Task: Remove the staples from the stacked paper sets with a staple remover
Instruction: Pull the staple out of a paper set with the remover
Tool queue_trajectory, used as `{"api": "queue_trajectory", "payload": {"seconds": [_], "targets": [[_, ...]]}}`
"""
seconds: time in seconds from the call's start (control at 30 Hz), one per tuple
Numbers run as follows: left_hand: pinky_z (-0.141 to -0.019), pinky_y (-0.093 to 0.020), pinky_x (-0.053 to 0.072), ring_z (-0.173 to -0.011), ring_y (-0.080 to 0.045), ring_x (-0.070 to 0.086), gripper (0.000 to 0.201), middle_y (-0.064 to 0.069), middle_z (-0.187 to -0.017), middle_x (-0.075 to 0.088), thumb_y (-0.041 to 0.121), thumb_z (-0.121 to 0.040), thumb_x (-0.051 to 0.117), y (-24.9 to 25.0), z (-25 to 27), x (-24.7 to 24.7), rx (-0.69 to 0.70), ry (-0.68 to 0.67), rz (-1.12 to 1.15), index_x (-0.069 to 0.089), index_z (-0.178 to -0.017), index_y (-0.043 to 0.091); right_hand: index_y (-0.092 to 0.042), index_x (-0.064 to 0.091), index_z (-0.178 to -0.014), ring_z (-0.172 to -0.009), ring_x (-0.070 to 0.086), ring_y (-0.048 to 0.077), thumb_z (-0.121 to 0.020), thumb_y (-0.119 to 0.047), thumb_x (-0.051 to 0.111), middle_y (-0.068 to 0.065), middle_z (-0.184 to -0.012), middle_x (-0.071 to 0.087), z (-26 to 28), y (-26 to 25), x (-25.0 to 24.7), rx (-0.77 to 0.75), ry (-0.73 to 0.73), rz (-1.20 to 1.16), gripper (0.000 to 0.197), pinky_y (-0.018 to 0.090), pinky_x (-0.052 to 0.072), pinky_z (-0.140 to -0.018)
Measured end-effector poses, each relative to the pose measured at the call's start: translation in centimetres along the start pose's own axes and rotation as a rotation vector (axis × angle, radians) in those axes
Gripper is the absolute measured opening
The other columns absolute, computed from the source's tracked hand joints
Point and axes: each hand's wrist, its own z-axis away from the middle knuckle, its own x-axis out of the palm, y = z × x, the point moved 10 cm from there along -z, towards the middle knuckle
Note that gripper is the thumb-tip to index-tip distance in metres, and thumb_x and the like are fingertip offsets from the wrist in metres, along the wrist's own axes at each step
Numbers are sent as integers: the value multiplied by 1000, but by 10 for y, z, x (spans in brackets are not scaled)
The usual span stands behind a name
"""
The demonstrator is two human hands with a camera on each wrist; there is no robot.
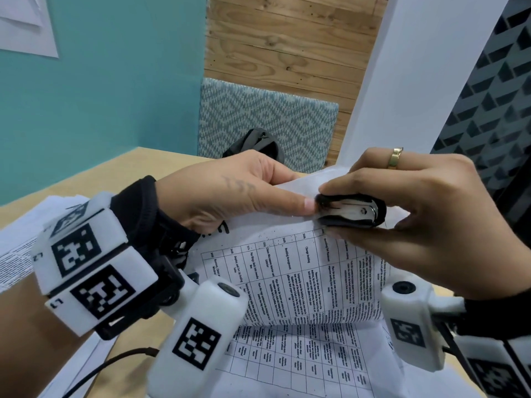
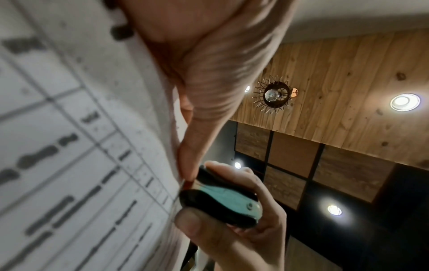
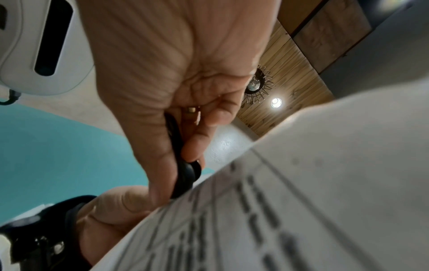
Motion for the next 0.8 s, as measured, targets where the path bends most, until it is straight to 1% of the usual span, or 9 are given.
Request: {"api": "queue_trajectory", "payload": {"seconds": [0.17, 0.23, 0.3, 0.37, 0.43, 0.5, 0.6, 0.67, 0.8], "targets": [[-77, -22, 54, -77, -14, 66, 35, -17, -97, 71, 15, -69, 68, 6, 0, -2, 67, 51, -53, 70, -100, 0, -14, 73, -85, -58, 48, 12, -70, -27, 75, -3, -71, 58, 0, 5, -3, 38, 29, -37, 21, 35, 43, -47], [-88, -29, 51, -91, -21, 68, 34, -20, -103, 69, 13, -73, 68, 8, -1, -2, 100, 66, -67, 69, -103, -2, -12, 73, -84, -59, 49, 9, -68, -28, 77, -4, -69, 57, -1, 7, -4, 51, 47, -76, 23, 32, 42, -52], [-98, -38, 46, -106, -32, 63, 38, -23, -109, 66, 14, -74, 66, 8, -1, -1, 117, 68, -63, 66, -108, -5, -11, 73, -84, -61, 53, 11, -67, -27, 78, -2, -69, 58, -1, 11, -6, 83, 73, -124, 25, 30, 42, -53], [-94, -37, 48, -101, -32, 65, 39, -24, -107, 67, 14, -74, 66, 9, -2, -2, 128, 80, -34, 65, -107, -7, -11, 72, -85, -64, 58, 12, -65, -28, 79, -3, -71, 61, -1, 15, -9, 129, 109, -176, 26, 30, 44, -55], [-79, -29, 54, -82, -24, 68, 31, -20, -95, 71, 13, -73, 66, 10, -2, -4, 143, 91, 15, 68, -98, -5, -12, 72, -85, -67, 61, 12, -63, -30, 79, -4, -74, 64, -1, 18, -11, 175, 147, -216, 29, 32, 47, -57], [-68, -22, 54, -68, -16, 65, 22, -12, -80, 72, 15, -70, 68, 13, -2, -4, 168, 107, 41, 71, -87, 1, -11, 72, -84, -68, 63, 14, -62, -31, 80, -4, -76, 66, 0, 22, -12, 215, 187, -240, 30, 36, 50, -61], [-69, -26, 50, -70, -19, 61, 23, -14, -81, 68, 14, -71, 75, 13, -3, -7, 202, 166, 27, 70, -87, -2, -12, 71, -83, -69, 66, 16, -61, -29, 80, -2, -76, 67, 2, 25, -14, 262, 238, -257, 28, 39, 52, -62], [-70, -29, 46, -72, -21, 57, 25, -17, -82, 65, 14, -74, 71, 14, -3, -9, 236, 218, 35, 67, -87, -7, -14, 71, -82, -68, 66, 15, -61, -28, 80, -3, -75, 68, 2, 26, -14, 283, 253, -251, 27, 39, 52, -61], [-68, -32, 40, -70, -21, 52, 25, -17, -77, 60, 19, -73, 66, 19, -2, -11, 321, 262, 0, 67, -80, -5, -16, 71, -80, -68, 68, 15, -58, -27, 81, -3, -74, 71, 5, 31, -15, 348, 273, -323, 27, 40, 54, -63]]}}
